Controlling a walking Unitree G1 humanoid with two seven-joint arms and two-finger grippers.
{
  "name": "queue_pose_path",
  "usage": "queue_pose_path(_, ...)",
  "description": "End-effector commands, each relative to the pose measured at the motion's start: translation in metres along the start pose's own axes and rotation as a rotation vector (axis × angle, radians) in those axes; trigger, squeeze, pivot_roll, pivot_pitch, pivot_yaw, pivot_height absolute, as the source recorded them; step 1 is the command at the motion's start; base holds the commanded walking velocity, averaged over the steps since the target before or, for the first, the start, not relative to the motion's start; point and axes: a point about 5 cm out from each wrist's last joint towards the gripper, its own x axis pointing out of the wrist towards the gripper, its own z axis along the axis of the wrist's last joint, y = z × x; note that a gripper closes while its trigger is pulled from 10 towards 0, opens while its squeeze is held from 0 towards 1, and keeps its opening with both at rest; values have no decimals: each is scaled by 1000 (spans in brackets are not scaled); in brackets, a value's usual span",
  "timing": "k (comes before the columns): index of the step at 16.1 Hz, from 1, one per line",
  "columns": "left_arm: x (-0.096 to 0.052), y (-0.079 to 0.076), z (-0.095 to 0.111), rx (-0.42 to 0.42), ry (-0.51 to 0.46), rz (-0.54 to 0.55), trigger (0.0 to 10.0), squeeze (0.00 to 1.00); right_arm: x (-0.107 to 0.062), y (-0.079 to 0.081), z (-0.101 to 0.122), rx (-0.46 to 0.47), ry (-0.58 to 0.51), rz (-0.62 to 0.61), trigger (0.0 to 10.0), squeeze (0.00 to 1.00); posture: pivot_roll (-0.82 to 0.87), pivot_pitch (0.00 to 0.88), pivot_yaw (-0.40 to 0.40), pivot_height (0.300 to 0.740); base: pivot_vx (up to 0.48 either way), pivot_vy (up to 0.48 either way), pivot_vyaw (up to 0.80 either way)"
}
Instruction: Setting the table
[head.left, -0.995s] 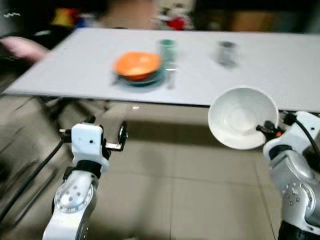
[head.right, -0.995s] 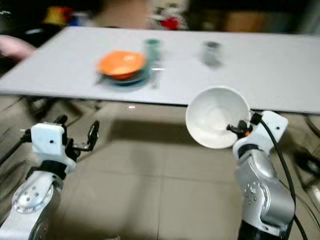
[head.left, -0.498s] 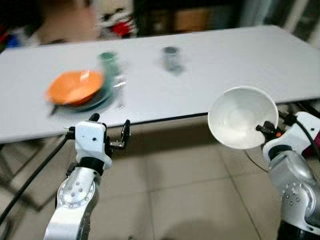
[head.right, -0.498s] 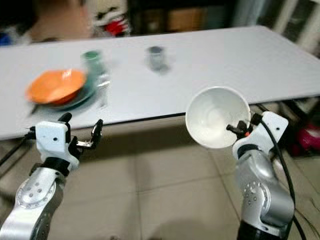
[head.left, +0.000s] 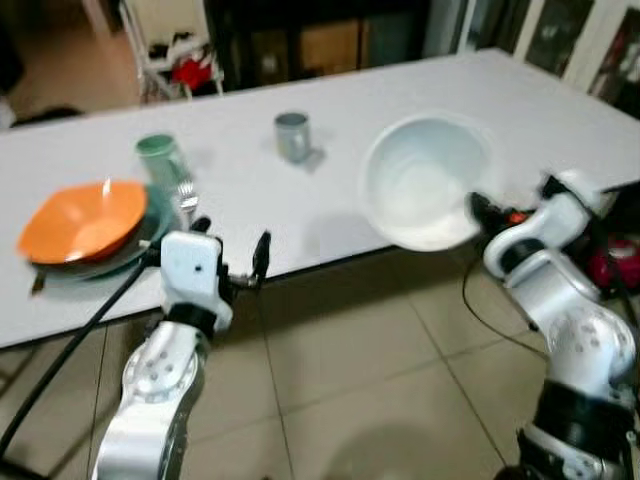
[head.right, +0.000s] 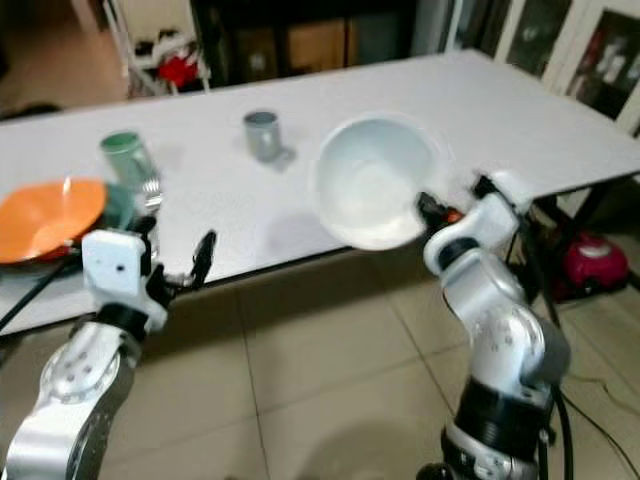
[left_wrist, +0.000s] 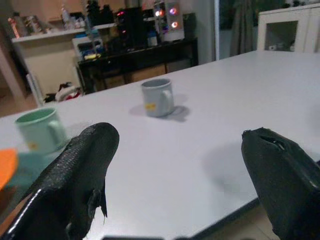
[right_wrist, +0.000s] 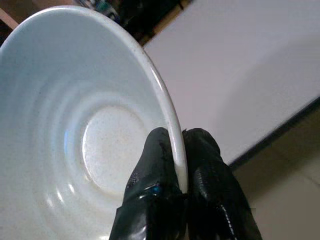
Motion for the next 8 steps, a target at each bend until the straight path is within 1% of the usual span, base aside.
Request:
queue_pose_path(1,2,-2,1,0,2,-16,10000,0,2,0,8,4,-15,10,10000,0,-132,13,67,740,341,0,0)
queue_pose_path(3,2,-2,1,3,4,-18,10000,0,9,6,11,-20,6,34,10000,0,-129,14,64,740,345,0,0)
queue_pose_path(4,2,-2,0,4,6,-18,10000,0,14,7,8,-55,46,23,10000,0,-126,13,62,740,345,0,0)
queue_pose_path(6,3,-2,0,4,6,-22,10000,0,19,6,5,-83,110,0,10000,0,-125,14,58,740,349,0,0)
queue_pose_path(8,3,-2,0,4,7,-22,10000,0,24,6,6,-103,147,-22,10000,0,-127,16,57,740,347,0,0)
